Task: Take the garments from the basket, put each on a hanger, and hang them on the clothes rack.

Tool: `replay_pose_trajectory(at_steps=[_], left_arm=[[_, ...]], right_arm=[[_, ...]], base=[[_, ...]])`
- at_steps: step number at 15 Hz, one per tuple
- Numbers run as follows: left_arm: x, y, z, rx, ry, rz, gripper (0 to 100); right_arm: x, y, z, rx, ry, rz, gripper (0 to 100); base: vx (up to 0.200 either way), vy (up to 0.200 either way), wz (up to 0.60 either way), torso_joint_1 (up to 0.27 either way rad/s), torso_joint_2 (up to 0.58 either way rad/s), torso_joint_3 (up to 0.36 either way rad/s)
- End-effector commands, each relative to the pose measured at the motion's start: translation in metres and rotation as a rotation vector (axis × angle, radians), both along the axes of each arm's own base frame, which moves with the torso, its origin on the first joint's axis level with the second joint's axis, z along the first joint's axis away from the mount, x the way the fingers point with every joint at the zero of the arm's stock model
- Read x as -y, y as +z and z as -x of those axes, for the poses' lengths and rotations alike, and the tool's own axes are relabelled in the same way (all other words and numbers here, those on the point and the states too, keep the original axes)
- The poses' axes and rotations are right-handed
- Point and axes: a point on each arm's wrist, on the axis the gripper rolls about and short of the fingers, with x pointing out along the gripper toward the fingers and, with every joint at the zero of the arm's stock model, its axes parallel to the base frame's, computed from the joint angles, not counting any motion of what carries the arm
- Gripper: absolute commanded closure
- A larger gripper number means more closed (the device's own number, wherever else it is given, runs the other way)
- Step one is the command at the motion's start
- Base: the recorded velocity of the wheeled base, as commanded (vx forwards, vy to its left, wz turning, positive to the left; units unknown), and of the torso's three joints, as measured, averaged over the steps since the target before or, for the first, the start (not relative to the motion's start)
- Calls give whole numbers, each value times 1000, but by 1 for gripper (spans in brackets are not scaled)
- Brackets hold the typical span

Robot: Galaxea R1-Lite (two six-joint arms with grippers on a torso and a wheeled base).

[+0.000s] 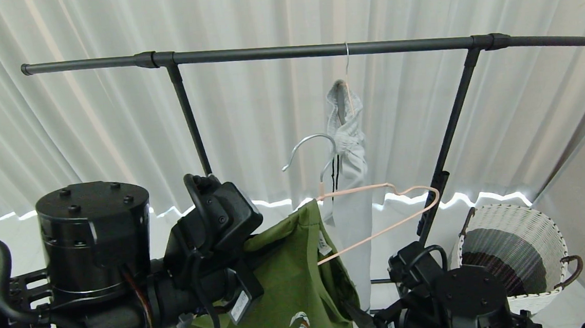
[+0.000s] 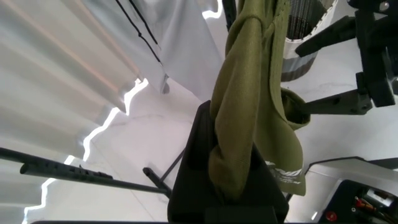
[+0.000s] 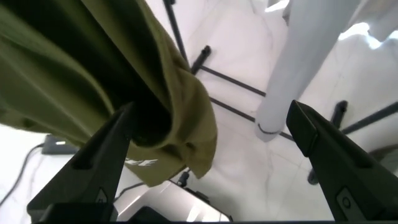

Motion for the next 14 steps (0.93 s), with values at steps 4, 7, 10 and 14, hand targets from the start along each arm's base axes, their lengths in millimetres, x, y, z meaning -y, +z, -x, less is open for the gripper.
replay_pose_trajectory(at_steps=[4,7,10,14], left_arm=[[0,0,0,1,2,-2,100],[-1,0,0,1,3,0,100],[-1,-1,0,-1,3,-2,100],[-3,-3,3,-7,2,-9,100]], right_arm=[[11,-15,5,-18,-67,85,100],[15,-17,7,-21,-78,101,100],[17,-17,5,-16,-97,103,100],[42,-13,-16,-6,-227,115,100]], base=[[0,0,0,0,0,0],[0,0,0,0,0,0],[0,0,0,0,0,0],[0,0,0,0,0,0]])
